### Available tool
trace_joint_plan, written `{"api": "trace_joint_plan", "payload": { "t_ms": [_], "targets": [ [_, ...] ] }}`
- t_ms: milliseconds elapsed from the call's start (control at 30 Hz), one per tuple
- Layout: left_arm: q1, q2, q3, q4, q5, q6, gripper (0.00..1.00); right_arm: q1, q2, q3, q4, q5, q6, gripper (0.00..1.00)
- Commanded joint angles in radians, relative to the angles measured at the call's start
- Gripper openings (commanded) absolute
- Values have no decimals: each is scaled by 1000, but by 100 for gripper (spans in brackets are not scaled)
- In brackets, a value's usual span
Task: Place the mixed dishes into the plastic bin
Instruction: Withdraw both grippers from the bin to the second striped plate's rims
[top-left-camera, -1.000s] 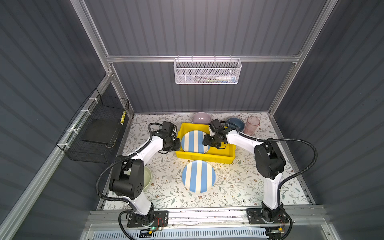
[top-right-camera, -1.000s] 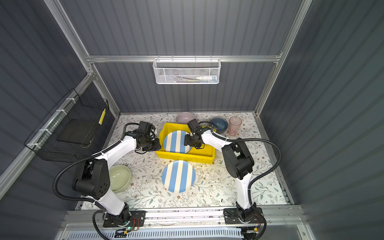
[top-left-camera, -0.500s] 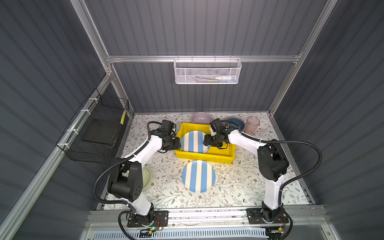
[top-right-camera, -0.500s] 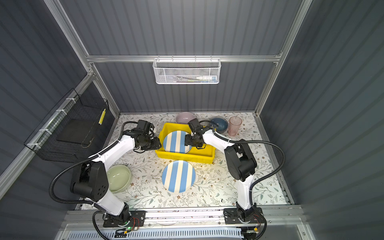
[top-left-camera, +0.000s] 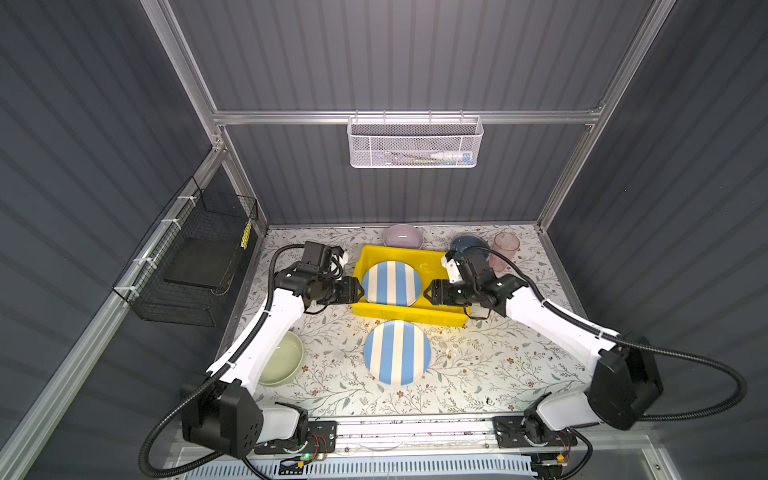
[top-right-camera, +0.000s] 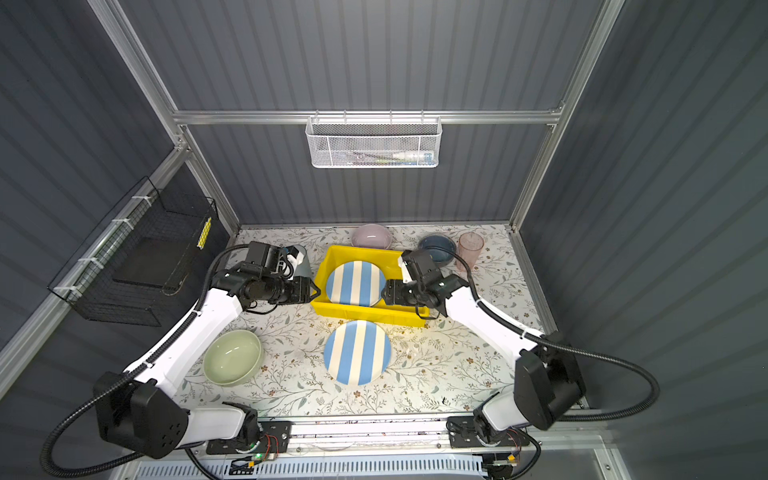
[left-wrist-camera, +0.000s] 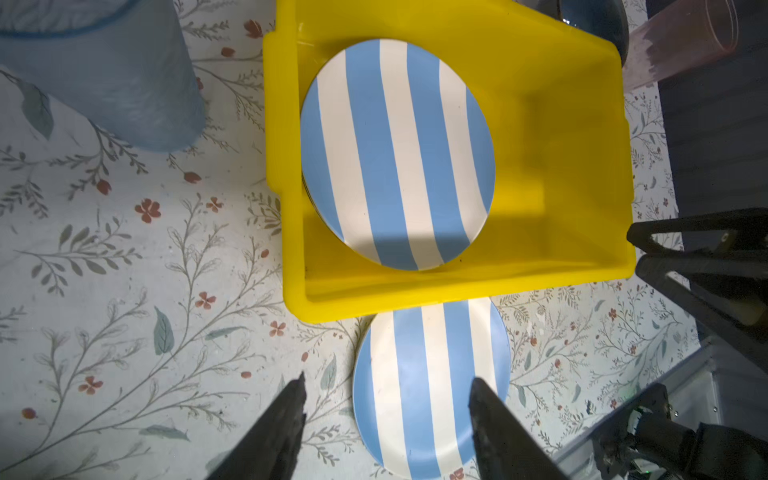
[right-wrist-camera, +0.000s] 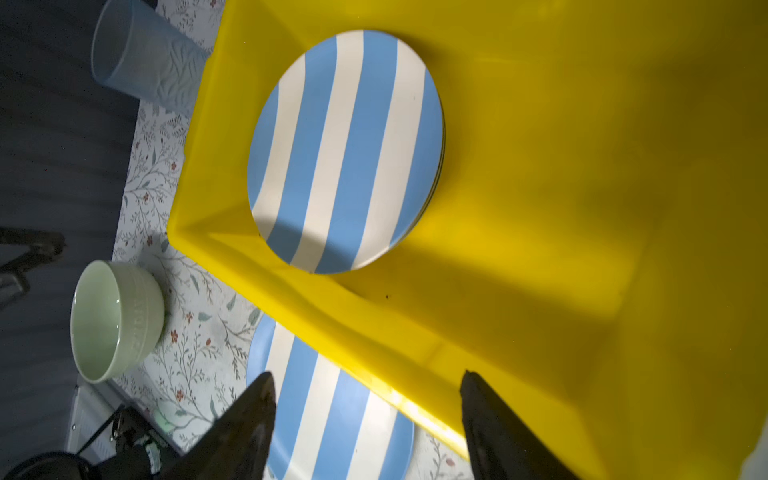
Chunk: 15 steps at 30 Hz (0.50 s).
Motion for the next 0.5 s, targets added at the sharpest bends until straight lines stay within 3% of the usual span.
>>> {"api": "trace_joint_plan", "payload": {
  "t_ms": [0, 67, 200, 467],
  "targets": [
    [7, -31, -81, -50, 44, -4, 62, 18, -106, -112, 76, -42, 34, 71],
    [4, -55, -130, -37, 30, -31, 56, 36, -176, -199, 114, -42, 49, 71],
    [-13, -108, -225, 5, 35, -83, 55, 86, -274, -345, 192, -15, 81, 70],
    [-99, -126, -400, 125, -29, -180, 49, 197, -297, -492, 274, 71, 167, 70]
  ]
}}
